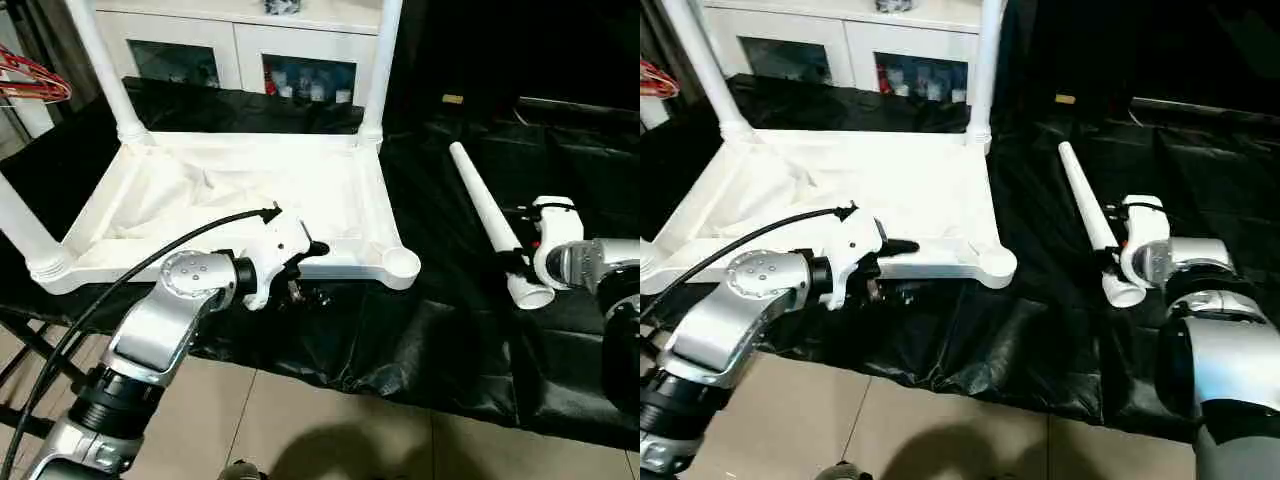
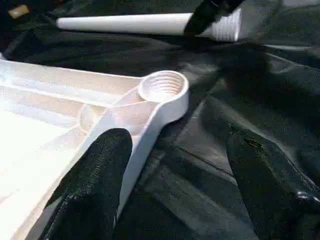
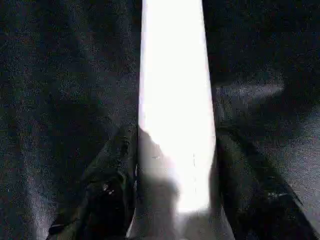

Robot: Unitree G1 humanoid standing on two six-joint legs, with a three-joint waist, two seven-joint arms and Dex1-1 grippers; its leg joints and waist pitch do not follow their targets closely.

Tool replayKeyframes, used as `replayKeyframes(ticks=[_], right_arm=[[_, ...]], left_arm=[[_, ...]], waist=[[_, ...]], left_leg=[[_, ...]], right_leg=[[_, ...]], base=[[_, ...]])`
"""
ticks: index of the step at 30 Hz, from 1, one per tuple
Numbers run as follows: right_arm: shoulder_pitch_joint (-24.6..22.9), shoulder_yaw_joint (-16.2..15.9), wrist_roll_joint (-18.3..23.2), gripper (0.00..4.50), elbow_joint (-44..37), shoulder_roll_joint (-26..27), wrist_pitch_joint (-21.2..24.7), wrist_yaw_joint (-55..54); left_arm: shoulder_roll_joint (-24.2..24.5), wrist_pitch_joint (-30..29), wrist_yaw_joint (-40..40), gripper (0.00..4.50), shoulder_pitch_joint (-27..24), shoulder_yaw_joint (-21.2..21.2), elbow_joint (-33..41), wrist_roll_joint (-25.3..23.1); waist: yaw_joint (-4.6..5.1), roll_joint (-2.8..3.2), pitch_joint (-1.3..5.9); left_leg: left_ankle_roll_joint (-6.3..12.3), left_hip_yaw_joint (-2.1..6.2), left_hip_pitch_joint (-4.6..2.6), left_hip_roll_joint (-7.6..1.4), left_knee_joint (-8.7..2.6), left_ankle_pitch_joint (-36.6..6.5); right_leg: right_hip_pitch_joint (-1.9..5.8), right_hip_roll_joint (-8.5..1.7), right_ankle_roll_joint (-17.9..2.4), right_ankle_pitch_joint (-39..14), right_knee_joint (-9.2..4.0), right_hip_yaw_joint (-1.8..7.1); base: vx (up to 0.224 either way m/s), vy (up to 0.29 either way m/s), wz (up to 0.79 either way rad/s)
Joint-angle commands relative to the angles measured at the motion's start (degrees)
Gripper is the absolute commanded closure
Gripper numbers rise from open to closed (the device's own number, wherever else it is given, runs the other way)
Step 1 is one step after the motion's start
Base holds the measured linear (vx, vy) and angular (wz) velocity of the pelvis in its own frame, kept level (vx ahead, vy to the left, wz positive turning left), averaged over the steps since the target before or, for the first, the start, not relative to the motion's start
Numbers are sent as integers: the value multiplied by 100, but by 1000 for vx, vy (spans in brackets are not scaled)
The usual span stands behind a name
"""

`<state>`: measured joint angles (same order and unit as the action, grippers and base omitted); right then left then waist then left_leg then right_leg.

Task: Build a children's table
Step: Pick table leg

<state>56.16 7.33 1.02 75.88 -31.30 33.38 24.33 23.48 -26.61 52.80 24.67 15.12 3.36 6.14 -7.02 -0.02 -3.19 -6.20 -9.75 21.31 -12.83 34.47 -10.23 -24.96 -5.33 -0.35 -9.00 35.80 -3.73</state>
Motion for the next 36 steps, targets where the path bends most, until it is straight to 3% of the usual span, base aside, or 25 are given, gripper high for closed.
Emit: replayKeyframes(ticks=[1, 11, 21, 23, 26, 30, 32, 34, 35, 36], right_arm=[[-19, -69, -138, 240, 157, -68, 157, 28], [-66, -54, -189, 260, 178, -162, 241, 98], [46, 503, 285, 261, 78, -241, -159, 17], [4, 756, 534, 261, -24, -239, -415, 194], [-92, 1032, 809, 262, -149, -203, -600, 399], [-286, 1323, 1142, 262, -391, -89, -944, 770], [-426, 1419, 1300, 262, -591, -10, -1151, 1070], [-801, 1571, 1680, 262, -1213, 196, -1336, 1842], [-948, 1619, 1844, 262, -1498, 293, -1314, 2113], [-1164, 1652, 2077, 262, -1962, 428, -1145, 2392]], left_arm=[[91, -164, 185, 100, 3, 107, 137, 109], [100, -252, 301, 100, 220, 114, 8, 202], [-315, 264, -213, 100, 631, -74, -714, 66], [-650, 543, -652, 100, 824, -206, -1124, 22], [-978, 720, -1001, 100, 994, -338, -1433, 62], [-1355, 813, -1439, 100, 1238, -495, -1799, 110], [-1514, 831, -1605, 100, 1354, -571, -1971, 154], [-1868, 839, -1967, 100, 1607, -773, -2336, 268], [-1998, 823, -2066, 100, 1708, -878, -2476, 351], [-2159, 733, -2103, 100, 1827, -1030, -2589, 542]], waist=[[-27, -63, 398], [-51, -79, 402], [-65, -24, 432], [-63, 13, 450], [-65, -37, 462], [-101, -43, 497], [-97, -30, 477], [-139, 28, 503], [-130, -4, 497], [-142, 28, 506]], left_leg=[[25, -101, 3, 74, -349, -1328], [-13, -97, -4, 77, -351, -1375], [9, -109, -8, 96, -325, -1291], [50, -106, -4, 100, -311, -1256], [147, -112, 21, 105, -299, -1120], [331, -111, 34, 98, -268, -854], [386, -124, 39, 100, -265, -899], [482, -113, 24, 94, -243, -865], [593, -113, 47, 109, -246, -807], [595, -91, 45, 90, -251, -794]], right_leg=[[362, -154, -1133, -1791, -424, 117], [365, -146, -1102, -1790, -422, 120], [375, -120, -1139, -1488, -420, 119], [395, -119, -1160, -1347, -409, 119], [421, -117, -1213, -1158, -396, 113], [434, -123, -1317, -910, -370, 104], [415, -111, -1323, -962, -405, 96], [430, -120, -1377, -778, -376, 99], [453, -95, -1367, -651, -385, 91], [456, -117, -1405, -640, -366, 85]], base=[[0, 0, 0], [0, 0, 0], [0, 0, 0], [0, 0, 0], [0, 0, 0], [0, 0, 0], [0, 0, 0], [0, 0, 0], [0, 0, 0], [0, 0, 0]])
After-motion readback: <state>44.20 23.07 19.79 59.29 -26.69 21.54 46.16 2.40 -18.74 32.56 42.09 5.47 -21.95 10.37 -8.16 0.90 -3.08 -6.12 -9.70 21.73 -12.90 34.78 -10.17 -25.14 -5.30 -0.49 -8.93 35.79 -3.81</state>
